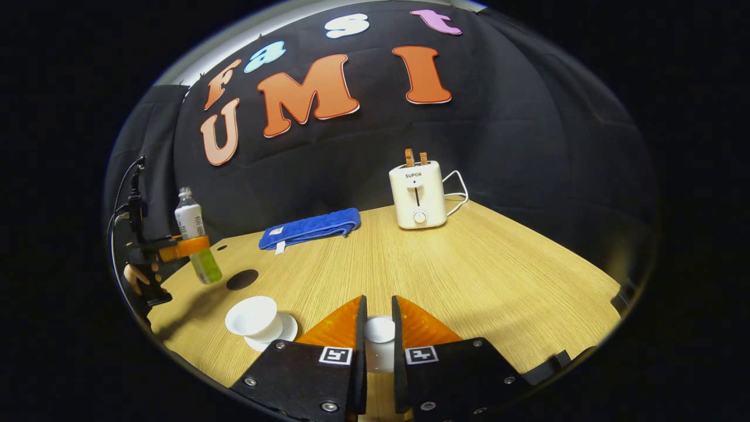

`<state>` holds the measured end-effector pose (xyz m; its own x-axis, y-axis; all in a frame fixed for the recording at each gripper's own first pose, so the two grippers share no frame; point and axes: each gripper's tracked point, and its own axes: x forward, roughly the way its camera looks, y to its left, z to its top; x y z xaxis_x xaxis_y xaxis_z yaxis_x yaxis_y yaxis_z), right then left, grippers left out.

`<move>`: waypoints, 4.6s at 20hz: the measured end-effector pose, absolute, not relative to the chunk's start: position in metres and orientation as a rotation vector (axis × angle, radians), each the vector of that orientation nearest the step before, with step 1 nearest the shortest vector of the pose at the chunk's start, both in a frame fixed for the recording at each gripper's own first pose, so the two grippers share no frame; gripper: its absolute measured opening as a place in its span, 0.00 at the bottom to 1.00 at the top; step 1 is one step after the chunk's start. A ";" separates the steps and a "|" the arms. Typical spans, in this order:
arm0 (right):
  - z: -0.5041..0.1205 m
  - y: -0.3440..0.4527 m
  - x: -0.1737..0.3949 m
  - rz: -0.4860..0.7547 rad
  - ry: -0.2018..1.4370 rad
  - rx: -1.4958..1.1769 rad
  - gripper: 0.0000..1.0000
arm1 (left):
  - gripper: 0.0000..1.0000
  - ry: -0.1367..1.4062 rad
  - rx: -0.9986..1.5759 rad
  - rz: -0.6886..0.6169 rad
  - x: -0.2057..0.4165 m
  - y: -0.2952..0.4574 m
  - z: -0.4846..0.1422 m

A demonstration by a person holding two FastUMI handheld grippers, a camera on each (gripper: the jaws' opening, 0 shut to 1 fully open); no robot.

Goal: Open the teacup lid with one hand, grasp the water bottle and pour water into the teacup with the other hand; after pouring, place the water bottle on the coaster and then close the teacup lid.

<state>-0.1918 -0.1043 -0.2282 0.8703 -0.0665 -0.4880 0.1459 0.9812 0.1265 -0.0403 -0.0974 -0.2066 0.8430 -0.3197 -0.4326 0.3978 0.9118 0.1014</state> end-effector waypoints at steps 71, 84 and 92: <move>-0.245 0.066 -0.152 0.165 0.515 0.023 0.24 | 1.00 0.333 0.138 -0.227 -0.122 -0.025 -0.190; -0.230 0.067 -0.150 0.170 0.481 0.032 0.74 | 1.00 0.304 0.121 -0.231 -0.127 -0.031 -0.172; -0.181 0.028 -0.150 0.094 0.381 0.015 0.98 | 1.00 0.305 0.100 -0.165 -0.127 -0.010 -0.157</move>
<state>-0.1499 0.0279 -0.1810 0.9240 0.0949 -0.3705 -0.0892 0.9955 0.0325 -0.1269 -0.0100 -0.1572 0.9405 -0.1463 -0.3065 0.1765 0.9816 0.0732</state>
